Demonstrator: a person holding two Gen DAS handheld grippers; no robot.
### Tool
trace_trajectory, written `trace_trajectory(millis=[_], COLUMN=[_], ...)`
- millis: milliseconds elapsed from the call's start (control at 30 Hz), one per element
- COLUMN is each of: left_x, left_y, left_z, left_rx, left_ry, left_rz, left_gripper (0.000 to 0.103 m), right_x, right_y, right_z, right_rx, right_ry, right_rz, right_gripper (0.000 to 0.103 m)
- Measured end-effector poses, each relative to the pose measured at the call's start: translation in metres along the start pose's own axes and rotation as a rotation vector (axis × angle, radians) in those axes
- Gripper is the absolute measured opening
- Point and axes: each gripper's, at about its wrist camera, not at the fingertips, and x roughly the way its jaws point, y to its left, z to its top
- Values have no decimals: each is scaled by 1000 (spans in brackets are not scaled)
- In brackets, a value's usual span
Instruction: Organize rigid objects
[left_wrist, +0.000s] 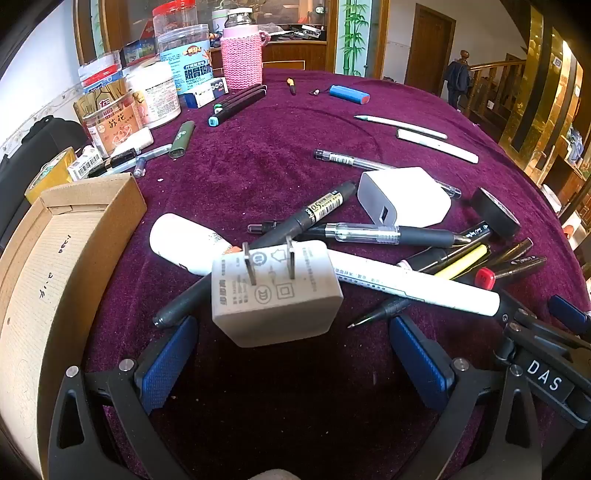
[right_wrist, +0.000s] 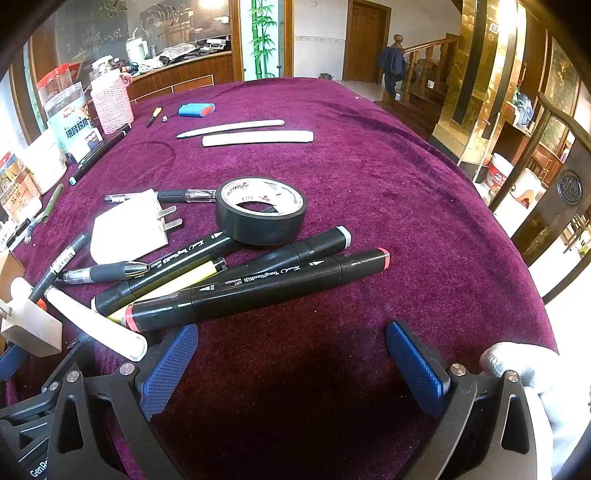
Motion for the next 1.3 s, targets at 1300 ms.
trace_trajectory(millis=[1300], left_x=[-1], left_y=[1], left_z=[2], left_rx=[13], left_ry=[70], left_rz=[-12], left_gripper=[103], right_x=[0], right_y=[0], right_z=[0], right_rx=[0], right_ry=[0], right_rz=[0], right_gripper=[102])
